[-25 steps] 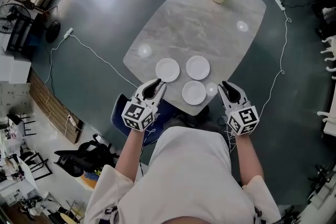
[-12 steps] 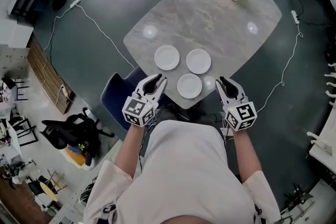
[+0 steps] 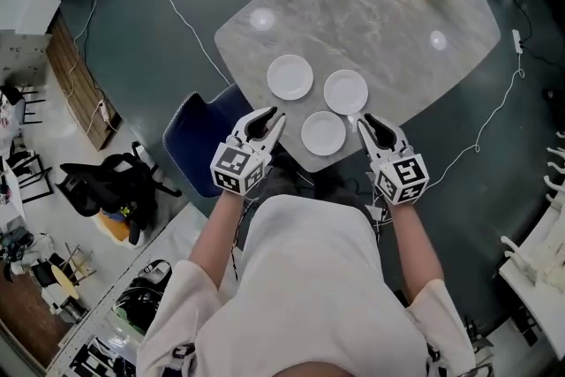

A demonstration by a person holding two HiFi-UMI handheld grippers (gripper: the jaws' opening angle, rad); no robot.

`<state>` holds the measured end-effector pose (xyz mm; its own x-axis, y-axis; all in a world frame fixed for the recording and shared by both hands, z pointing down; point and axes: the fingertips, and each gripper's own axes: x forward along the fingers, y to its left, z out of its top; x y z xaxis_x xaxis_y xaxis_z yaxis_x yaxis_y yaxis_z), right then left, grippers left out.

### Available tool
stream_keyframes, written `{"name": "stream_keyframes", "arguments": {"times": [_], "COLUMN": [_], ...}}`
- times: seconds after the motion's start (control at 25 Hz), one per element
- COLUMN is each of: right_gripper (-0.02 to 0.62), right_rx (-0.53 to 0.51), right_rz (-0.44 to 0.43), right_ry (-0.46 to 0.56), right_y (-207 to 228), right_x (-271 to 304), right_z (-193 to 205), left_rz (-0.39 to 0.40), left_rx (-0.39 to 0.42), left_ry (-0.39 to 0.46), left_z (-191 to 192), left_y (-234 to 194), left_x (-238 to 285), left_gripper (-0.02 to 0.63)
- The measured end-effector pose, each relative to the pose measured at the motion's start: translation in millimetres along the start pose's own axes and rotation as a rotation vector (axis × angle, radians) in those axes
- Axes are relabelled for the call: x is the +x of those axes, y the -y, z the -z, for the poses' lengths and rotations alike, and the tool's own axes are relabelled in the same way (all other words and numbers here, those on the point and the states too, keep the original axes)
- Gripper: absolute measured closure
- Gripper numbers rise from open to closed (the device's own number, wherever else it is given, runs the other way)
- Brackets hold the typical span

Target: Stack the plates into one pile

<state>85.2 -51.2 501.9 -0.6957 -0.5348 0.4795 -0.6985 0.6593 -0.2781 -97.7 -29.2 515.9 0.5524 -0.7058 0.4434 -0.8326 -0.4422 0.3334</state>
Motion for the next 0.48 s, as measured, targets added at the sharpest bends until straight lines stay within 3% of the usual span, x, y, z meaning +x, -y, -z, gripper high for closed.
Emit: {"name": "stream_keyframes", "arguments": {"times": [0.48], "right_gripper": [0.5], "right_rx": [-0.006], "right_rz": [-0.095], "right_ry": [-0.122], "right_y": [-8.4], "right_x": [111.4], "right_z": [38.5], "left_rz": [-0.063], "left_rx": [-0.073], "left_ry": [-0.089], "left_z": [55.0], "left_y": [-71.2], "left_x": [29.8], "left_gripper": [0.512]}}
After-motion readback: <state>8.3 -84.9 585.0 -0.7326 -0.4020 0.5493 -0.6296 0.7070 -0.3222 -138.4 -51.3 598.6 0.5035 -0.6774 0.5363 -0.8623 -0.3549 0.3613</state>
